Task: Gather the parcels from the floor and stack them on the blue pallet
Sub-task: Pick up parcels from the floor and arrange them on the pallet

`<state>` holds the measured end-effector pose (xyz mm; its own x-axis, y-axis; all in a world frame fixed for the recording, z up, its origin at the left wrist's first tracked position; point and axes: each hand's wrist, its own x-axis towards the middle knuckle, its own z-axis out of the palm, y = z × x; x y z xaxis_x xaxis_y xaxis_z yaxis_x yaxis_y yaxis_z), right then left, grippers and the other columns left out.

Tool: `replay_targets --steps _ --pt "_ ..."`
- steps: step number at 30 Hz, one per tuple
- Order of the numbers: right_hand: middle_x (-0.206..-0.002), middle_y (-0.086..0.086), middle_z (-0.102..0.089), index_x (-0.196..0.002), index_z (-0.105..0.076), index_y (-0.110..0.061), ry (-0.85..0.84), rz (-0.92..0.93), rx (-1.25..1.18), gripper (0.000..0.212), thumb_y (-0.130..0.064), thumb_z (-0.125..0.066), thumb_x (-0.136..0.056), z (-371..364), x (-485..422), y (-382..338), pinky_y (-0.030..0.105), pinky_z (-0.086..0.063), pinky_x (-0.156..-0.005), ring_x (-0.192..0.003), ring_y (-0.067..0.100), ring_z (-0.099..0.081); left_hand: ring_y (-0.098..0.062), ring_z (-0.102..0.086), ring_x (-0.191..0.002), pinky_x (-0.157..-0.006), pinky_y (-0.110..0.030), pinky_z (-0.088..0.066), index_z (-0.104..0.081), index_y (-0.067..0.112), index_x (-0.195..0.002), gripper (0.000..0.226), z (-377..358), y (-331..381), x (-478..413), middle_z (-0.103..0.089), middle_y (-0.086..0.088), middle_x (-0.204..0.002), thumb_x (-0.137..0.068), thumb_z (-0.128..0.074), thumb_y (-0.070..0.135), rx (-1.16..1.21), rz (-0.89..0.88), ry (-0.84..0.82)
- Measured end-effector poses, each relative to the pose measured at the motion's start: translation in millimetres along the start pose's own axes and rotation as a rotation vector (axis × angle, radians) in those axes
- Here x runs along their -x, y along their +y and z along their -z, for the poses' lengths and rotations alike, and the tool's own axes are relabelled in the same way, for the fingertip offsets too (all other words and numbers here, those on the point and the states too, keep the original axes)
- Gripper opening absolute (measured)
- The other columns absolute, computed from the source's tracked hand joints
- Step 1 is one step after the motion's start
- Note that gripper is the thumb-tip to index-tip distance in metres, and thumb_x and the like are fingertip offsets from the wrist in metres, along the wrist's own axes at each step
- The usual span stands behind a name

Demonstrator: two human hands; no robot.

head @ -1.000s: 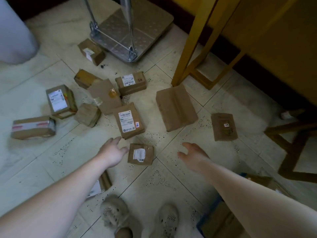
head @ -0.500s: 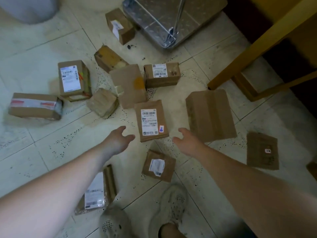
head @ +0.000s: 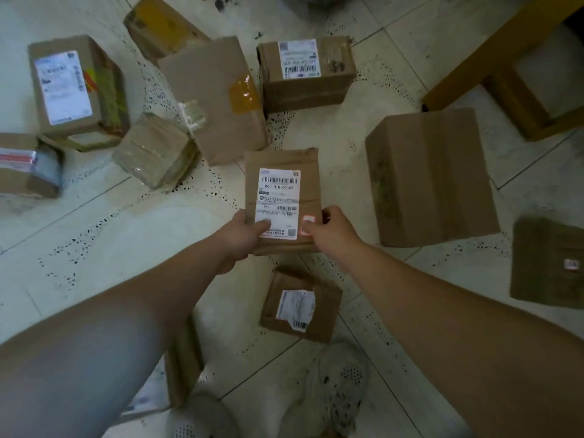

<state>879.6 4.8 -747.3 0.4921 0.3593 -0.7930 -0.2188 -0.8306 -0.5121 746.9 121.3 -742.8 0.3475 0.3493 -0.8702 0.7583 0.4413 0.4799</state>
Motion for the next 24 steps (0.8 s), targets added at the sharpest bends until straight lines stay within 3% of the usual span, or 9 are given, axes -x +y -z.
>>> replay_targets --steps 2,5,8,10,15,18,20,24 --pt "-0.092 -0.013 -0.053 -0.111 -0.042 -0.024 -0.005 -0.024 -0.055 0.032 -0.032 -0.063 -0.089 -3 15 11 0.021 -0.042 -0.059 -0.08 0.003 -0.053 -0.019 -0.052 -0.101 -0.08 -0.038 -0.039 -0.026 0.028 -0.136 0.054 1 -8 12 -0.054 0.006 -0.117 -0.092 -0.054 0.038 0.032 -0.01 0.028" --pt "-0.092 -0.019 -0.052 -0.113 -0.04 -0.03 -0.014 -0.005 -0.128 0.037 -0.029 -0.065 -0.087 1 55 10 0.019 -0.042 -0.063 -0.083 0.0 -0.053 -0.018 -0.058 -0.097 -0.079 -0.04 -0.045 -0.023 0.033 -0.127 0.05 0 -4 51 -0.059 0.008 -0.107 -0.091 -0.057 0.035 0.099 -0.05 0.055" --pt "-0.095 -0.024 -0.056 -0.122 -0.045 -0.036 0.021 0.065 -0.164 0.042 -0.023 -0.064 -0.087 16 105 -11 0.019 -0.047 -0.073 -0.089 -0.001 -0.057 -0.011 -0.062 -0.086 -0.065 -0.03 -0.051 -0.026 0.032 -0.118 0.039 -4 17 100 -0.061 0.005 -0.107 -0.093 -0.055 0.022 0.145 -0.135 0.07" --pt "-0.099 -0.024 -0.059 -0.121 -0.046 -0.038 0.066 0.114 -0.211 0.041 -0.02 -0.062 -0.088 29 141 -28 0.023 -0.05 -0.079 -0.094 0.002 -0.06 -0.006 -0.064 -0.082 -0.056 -0.022 -0.053 -0.03 0.033 -0.122 0.042 -7 33 137 -0.061 0.011 -0.105 -0.094 -0.053 0.014 0.154 -0.213 0.062" --pt "-0.107 -0.022 -0.066 -0.133 -0.035 -0.043 0.15 0.193 -0.319 0.047 -0.029 -0.053 -0.092 65 233 -67 0.027 -0.052 -0.08 -0.096 0.001 -0.064 -0.006 -0.061 -0.103 -0.087 -0.028 -0.049 -0.043 0.034 -0.126 0.04 -6 79 220 -0.063 0.024 -0.105 -0.093 -0.053 0.012 0.056 -0.417 0.029" --pt "-0.112 -0.023 -0.061 -0.135 -0.033 -0.039 0.238 0.262 -0.388 0.044 -0.033 -0.048 -0.094 80 284 -76 0.028 -0.046 -0.092 -0.105 -0.001 -0.058 0.009 -0.061 -0.096 -0.084 -0.02 -0.048 -0.043 0.033 -0.13 0.042 -4 103 264 -0.064 0.033 -0.097 -0.093 -0.055 0.016 -0.029 -0.524 -0.023" --pt "-0.106 -0.03 -0.058 -0.13 -0.032 -0.043 0.305 0.283 -0.416 0.039 -0.036 -0.046 -0.095 86 316 -75 0.022 -0.042 -0.089 -0.101 -0.007 -0.056 0.013 -0.06 -0.094 -0.083 -0.018 -0.049 -0.041 0.033 -0.132 0.045 -6 113 292 -0.063 0.036 -0.096 -0.093 -0.055 0.017 -0.1 -0.582 -0.07" --pt "-0.106 -0.027 -0.058 -0.135 -0.031 -0.043 0.444 0.283 -0.483 0.043 -0.034 -0.043 -0.094 96 369 -64 0.028 -0.043 -0.092 -0.107 0.006 -0.056 0.016 -0.058 -0.092 -0.067 -0.001 -0.046 -0.038 0.026 -0.138 0.05 -21 123 339 -0.063 0.036 -0.096 -0.093 -0.055 0.013 -0.189 -0.671 -0.147"
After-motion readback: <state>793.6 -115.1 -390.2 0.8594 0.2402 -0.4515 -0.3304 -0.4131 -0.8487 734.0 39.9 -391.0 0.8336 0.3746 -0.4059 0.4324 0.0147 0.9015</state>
